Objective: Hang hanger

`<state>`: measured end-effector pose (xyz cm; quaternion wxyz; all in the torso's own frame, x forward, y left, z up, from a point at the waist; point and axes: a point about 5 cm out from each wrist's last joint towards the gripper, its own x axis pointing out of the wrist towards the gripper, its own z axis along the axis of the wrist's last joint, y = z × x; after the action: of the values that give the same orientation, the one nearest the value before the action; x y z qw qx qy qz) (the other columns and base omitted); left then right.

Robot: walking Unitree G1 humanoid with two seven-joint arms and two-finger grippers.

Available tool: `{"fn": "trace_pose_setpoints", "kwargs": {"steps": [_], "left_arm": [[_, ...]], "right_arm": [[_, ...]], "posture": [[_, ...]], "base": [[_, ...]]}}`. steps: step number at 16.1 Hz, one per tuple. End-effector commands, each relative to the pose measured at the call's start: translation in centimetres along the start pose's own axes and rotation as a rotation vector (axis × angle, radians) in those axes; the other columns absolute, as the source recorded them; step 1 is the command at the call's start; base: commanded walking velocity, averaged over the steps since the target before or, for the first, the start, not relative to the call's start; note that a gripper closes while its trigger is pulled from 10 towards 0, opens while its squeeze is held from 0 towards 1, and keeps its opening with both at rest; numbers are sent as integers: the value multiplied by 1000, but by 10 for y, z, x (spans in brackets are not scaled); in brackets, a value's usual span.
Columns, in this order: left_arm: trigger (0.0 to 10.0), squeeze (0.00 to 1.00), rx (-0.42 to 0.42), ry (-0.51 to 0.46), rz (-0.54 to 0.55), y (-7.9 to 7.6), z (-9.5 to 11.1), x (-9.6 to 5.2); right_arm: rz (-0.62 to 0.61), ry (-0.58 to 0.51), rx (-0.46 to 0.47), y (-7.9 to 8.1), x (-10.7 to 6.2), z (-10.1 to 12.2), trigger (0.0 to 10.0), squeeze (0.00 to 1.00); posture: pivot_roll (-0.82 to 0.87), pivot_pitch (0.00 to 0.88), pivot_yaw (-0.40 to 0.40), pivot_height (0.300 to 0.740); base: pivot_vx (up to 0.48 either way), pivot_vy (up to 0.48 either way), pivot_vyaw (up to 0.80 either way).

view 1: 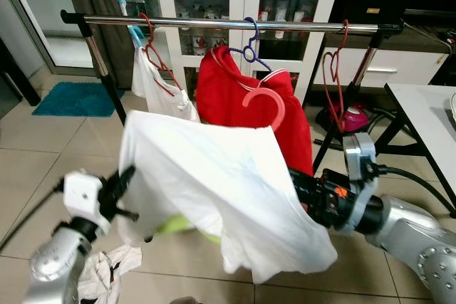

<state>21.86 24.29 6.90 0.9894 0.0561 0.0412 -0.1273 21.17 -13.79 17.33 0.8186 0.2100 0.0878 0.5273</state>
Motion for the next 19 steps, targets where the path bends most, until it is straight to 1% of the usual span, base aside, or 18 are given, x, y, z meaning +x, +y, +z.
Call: {"fn": "trace_pose_setpoints", "kwargs": {"steps": [1, 2, 3, 4, 5, 6, 7, 8, 10, 11, 13, 16, 19], "left_arm": [[0, 0, 22, 62, 6, -1, -11, -4], [0, 0, 40, 82, 0, -2, -14, -4], [0, 0, 75, 120, -2, -5, -21, -6], [0, 0, 105, 142, -17, -8, -25, -7], [0, 0, 122, 154, -30, -10, -27, -8], [0, 0, 156, 171, -64, -15, -33, -9], [0, 0, 158, 178, -72, -19, -35, -10], [0, 0, 161, 183, -76, -21, -37, -10], [0, 0, 176, 204, -97, -27, -42, -10], [0, 0, 182, 222, -108, -31, -47, -12], [0, 0, 177, 253, -105, -36, -55, -16], [0, 0, 184, 318, -49, -36, -69, -26], [0, 0, 185, 347, -70, -49, -79, -36]], "right_arm": [[-26, -87, -79, -2, 1, 17, 10000, 0], [-44, -99, -84, -4, 3, 19, 10000, 0], [-127, -141, -109, -12, 7, 25, 10000, 0], [-188, -162, -122, -18, 8, 30, 10000, 0], [-215, -169, -130, -21, 8, 32, 10000, 0], [-283, -196, -145, -27, 9, 37, 10000, 0], [-347, -225, -152, -32, 8, 41, 10000, 0], [-383, -247, -156, -35, 8, 45, 10000, 0], [-438, -293, -162, -38, 9, 51, 10000, 0], [-486, -343, -161, -40, 9, 57, 10000, 0], [-523, -402, -161, -42, 7, 67, 10000, 0], [-558, -462, -180, -42, 4, 80, 10000, 0], [-598, -495, -196, -45, 5, 89, 10000, 0]], "posture": [[-32, 0, 55, 740], [-30, 0, 52, 740], [-30, 0, 51, 740], [-31, 0, 50, 740], [-31, 0, 50, 740], [-36, 0, 48, 740], [-36, 0, 47, 740], [-38, 0, 43, 740], [-42, 0, 40, 740], [-48, 0, 37, 740], [-58, 0, 32, 740], [-66, 0, 23, 740], [-61, 0, 9, 740]], "base": [[0, 0, 0], [0, 0, 0], [0, 0, 0], [0, 0, 0], [0, 0, 0], [0, 0, 0], [0, 0, 0], [0, 0, 0], [0, 0, 0], [0, 0, 0], [0, 0, 0], [0, 0, 0], [0, 0, 0]]}}
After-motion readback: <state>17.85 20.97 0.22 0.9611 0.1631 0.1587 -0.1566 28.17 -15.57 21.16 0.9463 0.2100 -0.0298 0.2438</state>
